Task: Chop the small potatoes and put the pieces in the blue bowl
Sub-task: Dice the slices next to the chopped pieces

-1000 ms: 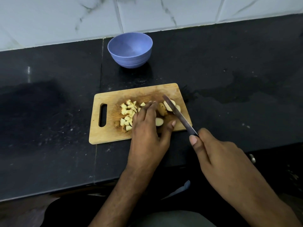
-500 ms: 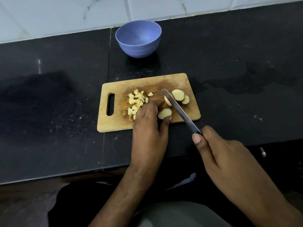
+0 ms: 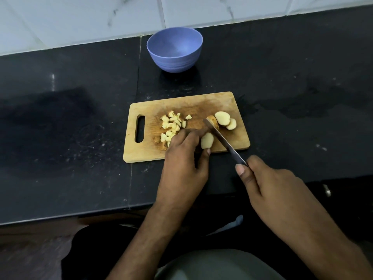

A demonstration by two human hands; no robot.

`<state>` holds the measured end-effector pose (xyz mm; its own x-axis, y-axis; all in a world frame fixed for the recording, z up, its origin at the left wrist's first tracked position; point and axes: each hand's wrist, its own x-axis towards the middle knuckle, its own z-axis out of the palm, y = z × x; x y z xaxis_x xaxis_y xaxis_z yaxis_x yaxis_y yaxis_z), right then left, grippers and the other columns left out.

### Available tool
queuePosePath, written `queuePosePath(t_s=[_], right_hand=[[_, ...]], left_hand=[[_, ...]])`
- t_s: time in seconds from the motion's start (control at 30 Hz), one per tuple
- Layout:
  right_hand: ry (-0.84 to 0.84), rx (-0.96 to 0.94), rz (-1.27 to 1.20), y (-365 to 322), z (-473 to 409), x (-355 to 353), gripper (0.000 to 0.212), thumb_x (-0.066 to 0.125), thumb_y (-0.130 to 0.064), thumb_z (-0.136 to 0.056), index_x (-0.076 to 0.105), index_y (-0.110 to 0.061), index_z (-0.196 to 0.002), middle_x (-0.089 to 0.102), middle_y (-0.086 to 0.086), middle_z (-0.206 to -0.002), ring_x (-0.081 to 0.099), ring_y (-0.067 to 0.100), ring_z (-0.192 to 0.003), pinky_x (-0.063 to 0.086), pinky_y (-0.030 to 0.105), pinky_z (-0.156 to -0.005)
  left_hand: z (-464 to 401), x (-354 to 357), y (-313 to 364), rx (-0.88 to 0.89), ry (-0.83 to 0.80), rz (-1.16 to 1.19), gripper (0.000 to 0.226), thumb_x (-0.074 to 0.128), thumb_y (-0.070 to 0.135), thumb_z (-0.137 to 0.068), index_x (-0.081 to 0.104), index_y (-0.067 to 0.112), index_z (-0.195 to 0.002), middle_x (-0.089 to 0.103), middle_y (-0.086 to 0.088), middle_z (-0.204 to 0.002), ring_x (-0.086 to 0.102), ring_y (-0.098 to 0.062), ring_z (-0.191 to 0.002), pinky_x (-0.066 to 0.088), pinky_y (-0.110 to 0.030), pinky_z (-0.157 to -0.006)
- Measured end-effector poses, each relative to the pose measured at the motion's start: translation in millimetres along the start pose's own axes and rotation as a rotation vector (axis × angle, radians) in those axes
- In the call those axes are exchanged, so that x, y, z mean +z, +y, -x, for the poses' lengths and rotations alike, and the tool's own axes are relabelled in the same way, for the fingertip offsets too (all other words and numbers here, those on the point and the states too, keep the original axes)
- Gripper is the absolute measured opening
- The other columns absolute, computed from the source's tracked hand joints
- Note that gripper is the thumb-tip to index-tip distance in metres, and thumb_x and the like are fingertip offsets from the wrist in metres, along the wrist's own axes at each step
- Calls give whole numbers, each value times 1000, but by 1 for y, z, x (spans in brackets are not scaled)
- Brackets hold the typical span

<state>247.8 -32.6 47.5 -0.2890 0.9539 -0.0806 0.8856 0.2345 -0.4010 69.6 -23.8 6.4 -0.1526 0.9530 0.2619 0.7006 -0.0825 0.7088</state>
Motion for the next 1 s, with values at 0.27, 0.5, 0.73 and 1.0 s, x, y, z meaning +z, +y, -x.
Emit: queuePosePath(t_s=[0.27,0.5,0.73,1.0], right_hand=[[58,-36,-17,1,-11,-6,31,21,-54,-98,42,-32,-91,50,-6,-53,50,6,-44,28,16,-42],[35,-31,-68,3,5,3,32,17,-55,-95,37,-33,-82,48,-5,-49,53,5,-43,36,18,-39],[29,-19,-74,2,11,8,29,22,-51,-97,32,-35,-75,47,-5,-48,56,-8,-58,42,10,-50],[29,-26,0,-4,15,3,24,22,-52,-96,34,-35,-84,49,-6,-51,51,4,-41,33,18,-37]], left_hand=[[-10,7,3,-10,24,-30,42,69,31,-92,57,24,-132,52,10,-113,54,-8,-102,53,-36,-88],[-10,9,2,-1,10,-68,47,67,38,-93,58,19,-136,49,8,-115,52,-9,-107,52,-38,-93],[-10,8,1,-11,18,-76,46,67,30,-94,58,16,-137,51,6,-116,53,-11,-107,52,-38,-92],[-9,7,3,-26,44,-44,46,70,29,-92,62,15,-135,54,6,-114,57,-10,-105,55,-34,-89]])
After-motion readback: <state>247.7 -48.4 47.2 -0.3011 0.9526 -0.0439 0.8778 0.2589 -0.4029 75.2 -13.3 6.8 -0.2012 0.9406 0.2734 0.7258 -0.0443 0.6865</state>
